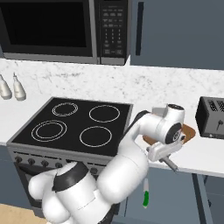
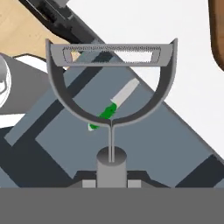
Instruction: Place the appropriate cutting tool for cutting the potato skin on the cutting board.
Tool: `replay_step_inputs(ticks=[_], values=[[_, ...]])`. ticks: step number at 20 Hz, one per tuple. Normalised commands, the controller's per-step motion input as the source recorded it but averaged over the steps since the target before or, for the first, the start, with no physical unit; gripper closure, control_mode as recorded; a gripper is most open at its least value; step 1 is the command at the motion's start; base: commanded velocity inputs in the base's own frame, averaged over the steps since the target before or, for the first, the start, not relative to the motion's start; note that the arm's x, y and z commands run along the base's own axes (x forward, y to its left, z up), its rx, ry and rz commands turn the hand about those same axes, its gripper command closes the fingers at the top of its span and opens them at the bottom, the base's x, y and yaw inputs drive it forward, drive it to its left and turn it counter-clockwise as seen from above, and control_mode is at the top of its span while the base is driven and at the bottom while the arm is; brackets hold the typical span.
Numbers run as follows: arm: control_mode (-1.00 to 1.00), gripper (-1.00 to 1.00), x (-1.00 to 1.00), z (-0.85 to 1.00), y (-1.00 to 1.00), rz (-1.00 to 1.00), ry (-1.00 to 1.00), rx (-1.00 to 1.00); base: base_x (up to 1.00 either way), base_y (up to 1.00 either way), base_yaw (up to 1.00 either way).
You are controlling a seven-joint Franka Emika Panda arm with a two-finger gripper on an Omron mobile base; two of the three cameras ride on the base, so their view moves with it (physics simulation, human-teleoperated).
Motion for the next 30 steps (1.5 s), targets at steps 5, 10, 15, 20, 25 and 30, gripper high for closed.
replay_step_inputs(ticks=[5, 10, 15, 20, 25, 30], values=[[-1.0, 1.0, 1.0, 0.0, 0.25, 0.26, -0.06, 0.12, 0.0, 0.0, 0.0], [-1.0, 1.0, 0.96, -0.07, 0.04, 0.2, 0.0, 0.12, 0.0, 0.0, 0.0], [-1.0, 1.0, 0.47, -0.29, 0.0, 0.1, 0.0, 0.05, 0.0, 0.0, 0.0], [-1.0, 1.0, 0.48, -0.4, 0.0, 0.05, 0.0, 0.02, 0.0, 0.0, 0.0], [-1.0, 1.0, 0.63, -0.32, -0.02, 0.01, 0.0, 0.0, 0.0, 0.0, 0.0], [-1.0, 1.0, 0.42, -0.3, -0.31, 0.0, 0.0, 0.0, 0.0, 0.0, 0.0]])
